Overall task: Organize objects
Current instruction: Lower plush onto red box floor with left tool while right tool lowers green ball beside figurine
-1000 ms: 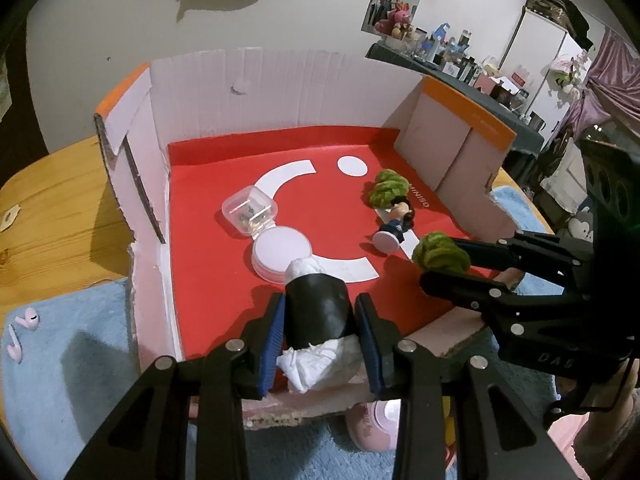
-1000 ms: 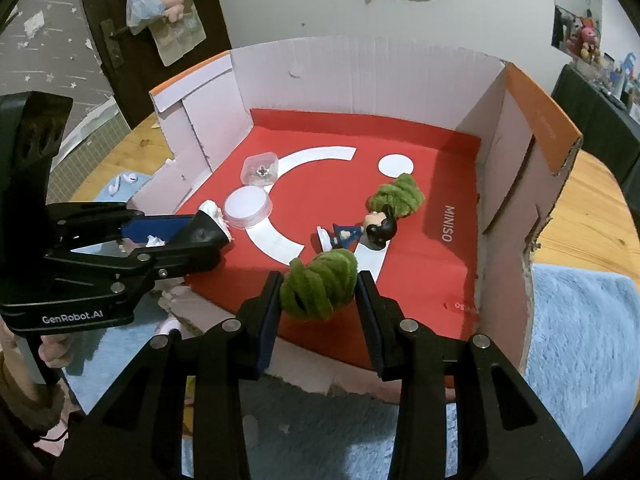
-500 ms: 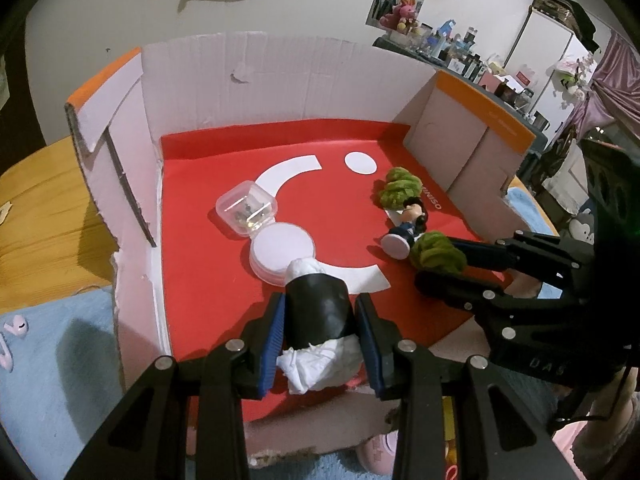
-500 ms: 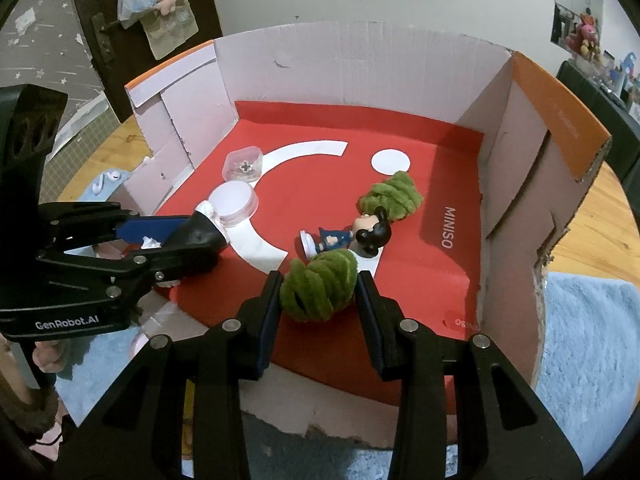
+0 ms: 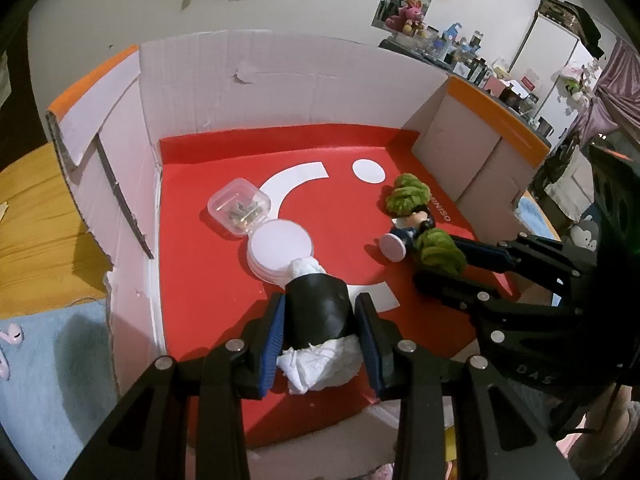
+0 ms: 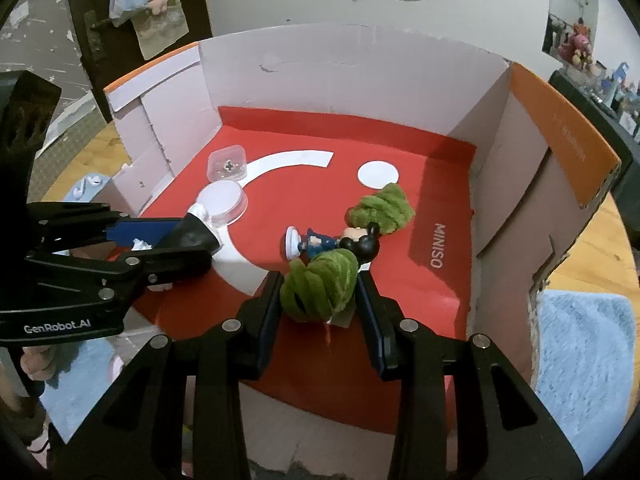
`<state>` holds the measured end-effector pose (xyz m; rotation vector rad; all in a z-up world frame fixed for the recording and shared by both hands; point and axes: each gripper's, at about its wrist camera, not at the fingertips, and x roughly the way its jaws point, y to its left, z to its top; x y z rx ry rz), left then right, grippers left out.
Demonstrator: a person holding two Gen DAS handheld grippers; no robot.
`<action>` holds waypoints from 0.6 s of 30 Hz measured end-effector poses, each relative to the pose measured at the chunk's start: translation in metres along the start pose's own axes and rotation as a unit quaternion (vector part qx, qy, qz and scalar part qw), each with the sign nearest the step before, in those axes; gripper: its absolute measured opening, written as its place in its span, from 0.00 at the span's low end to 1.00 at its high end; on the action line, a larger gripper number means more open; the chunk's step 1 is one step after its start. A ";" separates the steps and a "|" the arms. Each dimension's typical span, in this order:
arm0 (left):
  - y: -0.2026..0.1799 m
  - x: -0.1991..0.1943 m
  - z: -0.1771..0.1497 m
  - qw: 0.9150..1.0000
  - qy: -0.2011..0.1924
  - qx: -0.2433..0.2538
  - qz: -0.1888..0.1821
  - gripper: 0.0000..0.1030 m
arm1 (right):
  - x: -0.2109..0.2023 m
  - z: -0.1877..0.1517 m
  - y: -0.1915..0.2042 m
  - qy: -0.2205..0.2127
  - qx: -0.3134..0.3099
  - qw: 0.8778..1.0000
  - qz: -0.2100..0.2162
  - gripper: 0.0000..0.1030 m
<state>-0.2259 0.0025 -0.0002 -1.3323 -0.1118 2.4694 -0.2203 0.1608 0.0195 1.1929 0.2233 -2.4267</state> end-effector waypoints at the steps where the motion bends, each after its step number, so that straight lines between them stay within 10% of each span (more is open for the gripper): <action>1: 0.000 0.000 0.001 1.000 0.000 0.000 0.001 0.36 | 0.000 0.000 0.000 -0.002 -0.002 1.000 -0.006 0.34; 18: 0.002 0.004 0.004 1.000 -0.006 -0.003 0.005 0.36 | 0.009 0.006 -0.005 -0.006 0.012 1.000 -0.012 0.35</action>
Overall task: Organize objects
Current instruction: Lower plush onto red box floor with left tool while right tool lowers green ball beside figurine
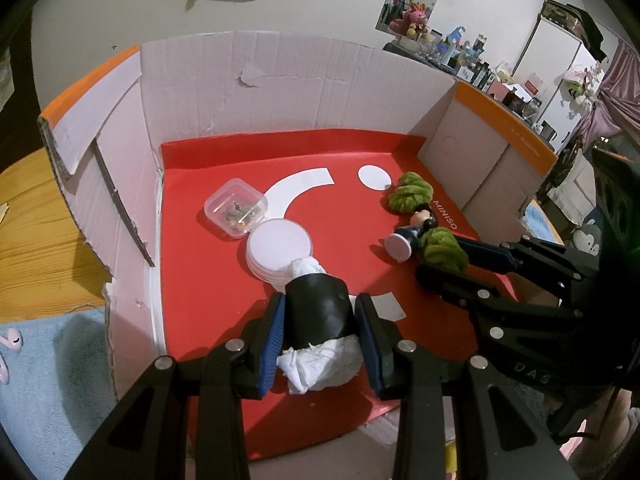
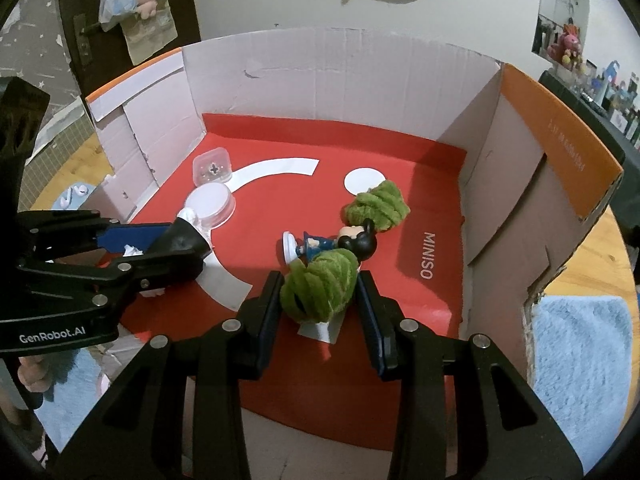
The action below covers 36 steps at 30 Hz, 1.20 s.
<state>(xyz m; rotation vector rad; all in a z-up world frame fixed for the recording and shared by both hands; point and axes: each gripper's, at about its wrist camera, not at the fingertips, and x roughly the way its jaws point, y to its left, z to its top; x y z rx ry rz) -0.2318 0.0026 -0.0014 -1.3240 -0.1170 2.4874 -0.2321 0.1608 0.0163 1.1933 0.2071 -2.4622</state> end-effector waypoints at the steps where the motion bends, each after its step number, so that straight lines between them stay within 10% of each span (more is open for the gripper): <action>1: 0.000 0.000 0.000 1.000 0.000 0.000 0.000 0.36 | 0.000 0.000 0.000 0.001 0.001 1.000 0.002 0.36; 36: -0.005 -0.016 0.000 1.000 -0.025 0.009 0.012 0.54 | -0.018 -0.004 0.004 -0.011 -0.003 1.000 0.009 0.57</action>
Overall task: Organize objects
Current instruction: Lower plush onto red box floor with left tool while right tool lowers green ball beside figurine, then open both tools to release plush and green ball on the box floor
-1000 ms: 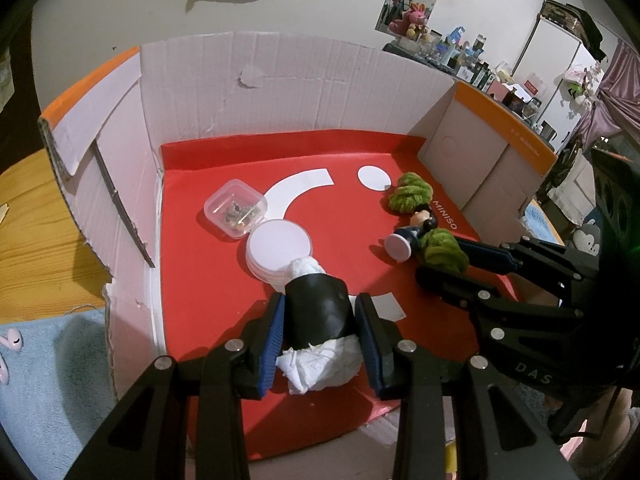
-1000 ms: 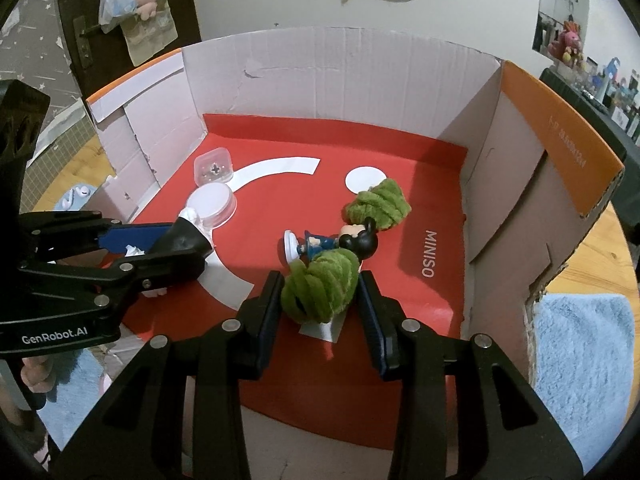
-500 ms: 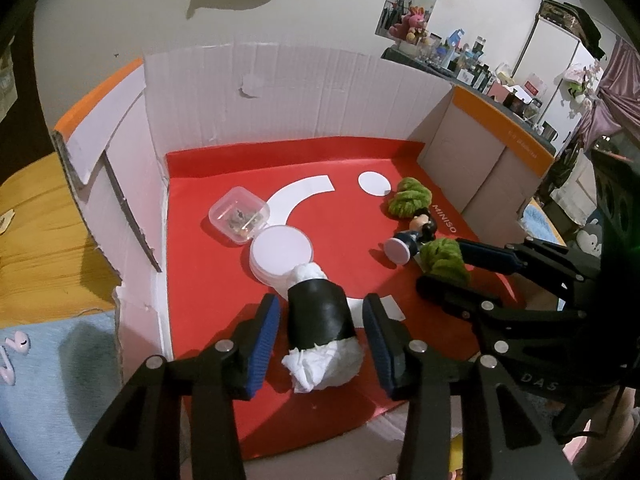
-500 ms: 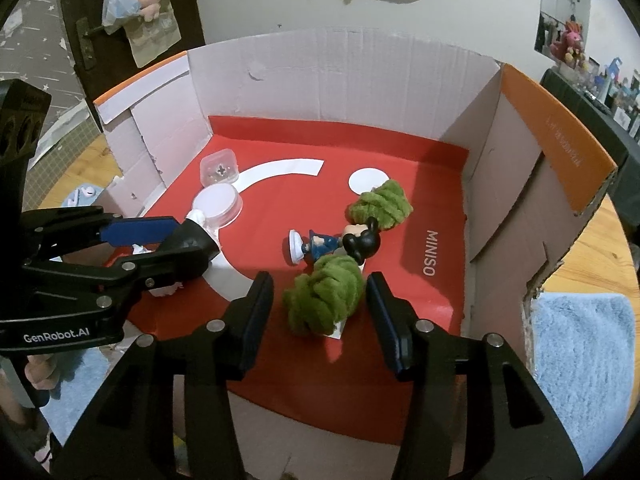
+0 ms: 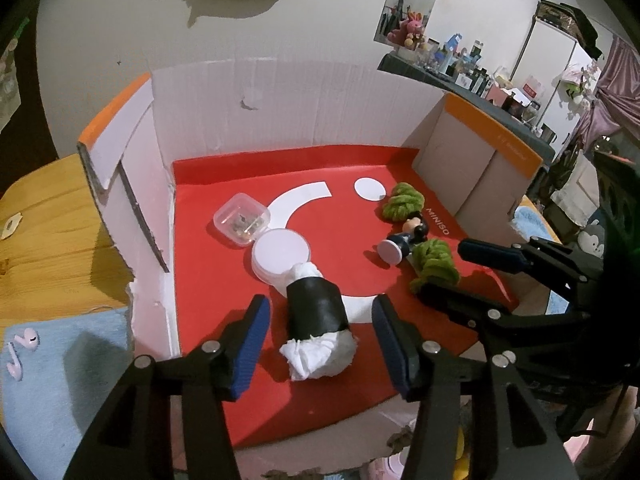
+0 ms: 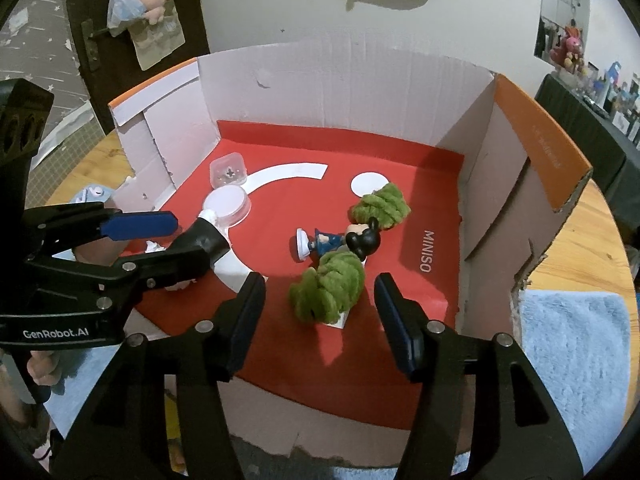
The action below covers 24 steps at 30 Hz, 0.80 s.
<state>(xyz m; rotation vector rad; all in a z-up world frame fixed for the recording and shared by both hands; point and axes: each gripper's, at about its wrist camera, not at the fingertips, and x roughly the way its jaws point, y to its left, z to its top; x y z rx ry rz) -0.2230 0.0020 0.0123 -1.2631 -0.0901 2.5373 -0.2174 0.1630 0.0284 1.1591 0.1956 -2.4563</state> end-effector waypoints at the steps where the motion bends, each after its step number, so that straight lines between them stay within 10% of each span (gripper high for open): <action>1: -0.001 -0.001 -0.001 1.000 -0.001 0.000 0.000 0.54 | -0.001 0.000 0.000 -0.002 0.000 1.000 0.000 0.61; 24: -0.011 -0.032 -0.015 0.999 -0.027 0.014 0.020 0.73 | -0.031 -0.010 0.007 -0.030 -0.010 1.000 0.003 0.77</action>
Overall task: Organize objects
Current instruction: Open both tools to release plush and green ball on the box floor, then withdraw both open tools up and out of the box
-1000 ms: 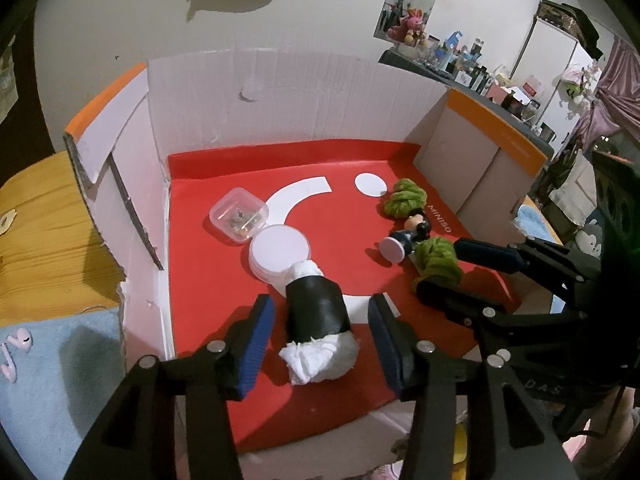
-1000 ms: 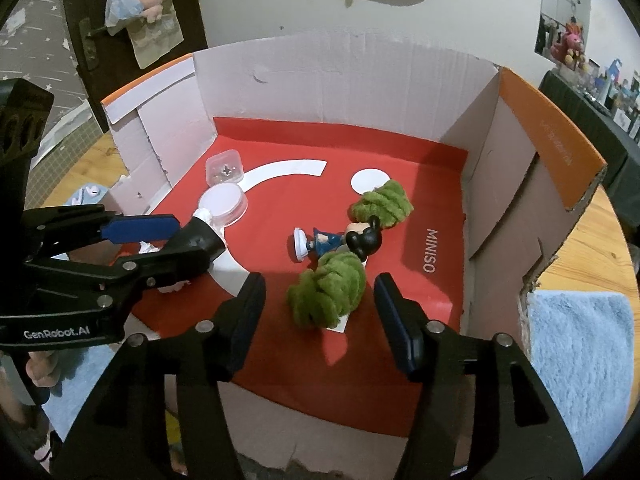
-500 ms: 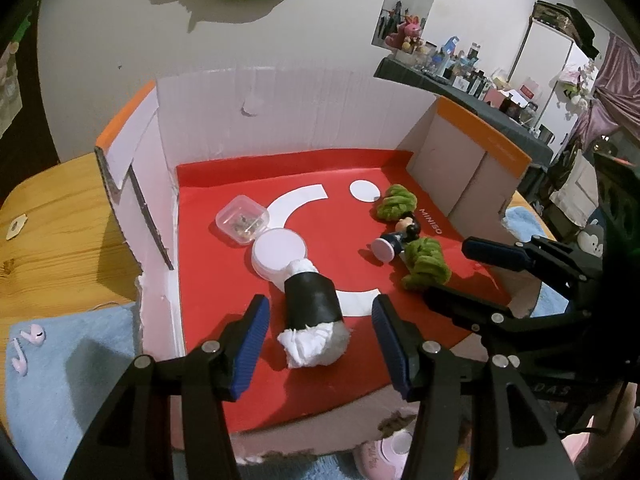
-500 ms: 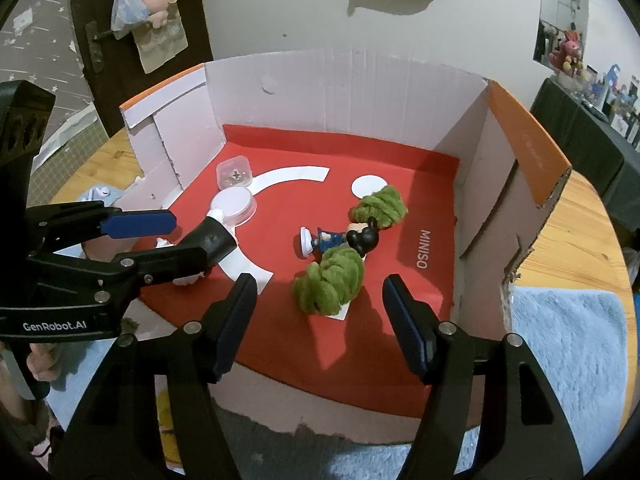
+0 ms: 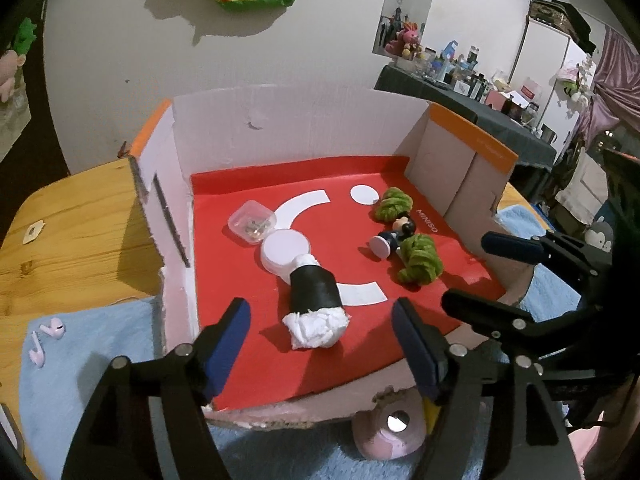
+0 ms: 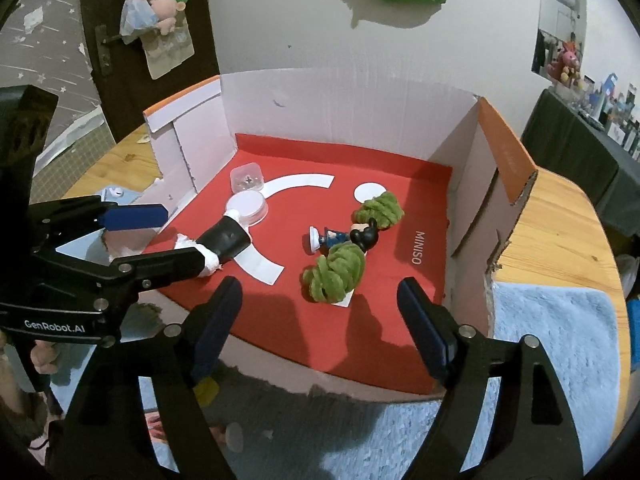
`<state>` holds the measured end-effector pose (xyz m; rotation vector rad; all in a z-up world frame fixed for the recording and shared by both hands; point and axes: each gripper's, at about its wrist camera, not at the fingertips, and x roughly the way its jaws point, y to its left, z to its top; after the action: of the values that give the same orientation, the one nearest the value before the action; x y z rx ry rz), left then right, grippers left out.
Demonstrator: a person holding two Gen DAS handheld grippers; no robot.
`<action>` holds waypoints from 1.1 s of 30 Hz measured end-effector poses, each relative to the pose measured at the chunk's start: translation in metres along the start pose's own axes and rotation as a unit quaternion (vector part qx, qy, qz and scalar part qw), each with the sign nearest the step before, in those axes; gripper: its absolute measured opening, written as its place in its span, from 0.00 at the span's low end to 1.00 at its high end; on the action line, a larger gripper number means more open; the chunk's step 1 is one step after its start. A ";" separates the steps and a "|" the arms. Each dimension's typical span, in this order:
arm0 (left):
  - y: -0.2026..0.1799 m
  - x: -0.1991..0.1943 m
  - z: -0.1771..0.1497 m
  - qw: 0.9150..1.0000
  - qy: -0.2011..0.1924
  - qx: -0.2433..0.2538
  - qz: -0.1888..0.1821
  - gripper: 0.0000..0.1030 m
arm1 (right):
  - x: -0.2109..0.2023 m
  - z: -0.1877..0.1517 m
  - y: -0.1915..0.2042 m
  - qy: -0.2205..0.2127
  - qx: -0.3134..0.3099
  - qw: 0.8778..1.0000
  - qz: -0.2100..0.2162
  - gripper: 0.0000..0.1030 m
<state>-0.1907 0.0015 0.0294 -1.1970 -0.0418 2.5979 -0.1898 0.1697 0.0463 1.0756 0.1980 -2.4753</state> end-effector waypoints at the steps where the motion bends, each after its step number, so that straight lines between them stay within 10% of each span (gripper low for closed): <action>1: 0.001 -0.001 -0.001 1.000 -0.001 -0.001 0.000 0.73 | -0.002 -0.001 0.000 -0.002 0.000 1.000 0.000 0.77; 33: -0.002 -0.039 -0.021 0.999 -0.027 -0.006 0.017 0.99 | -0.052 -0.024 0.020 -0.035 -0.017 0.999 -0.006 0.92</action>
<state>-0.1507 -0.0090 0.0446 -1.1408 -0.0481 2.6631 -0.1338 0.1755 0.0684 0.9738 0.2258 -2.5060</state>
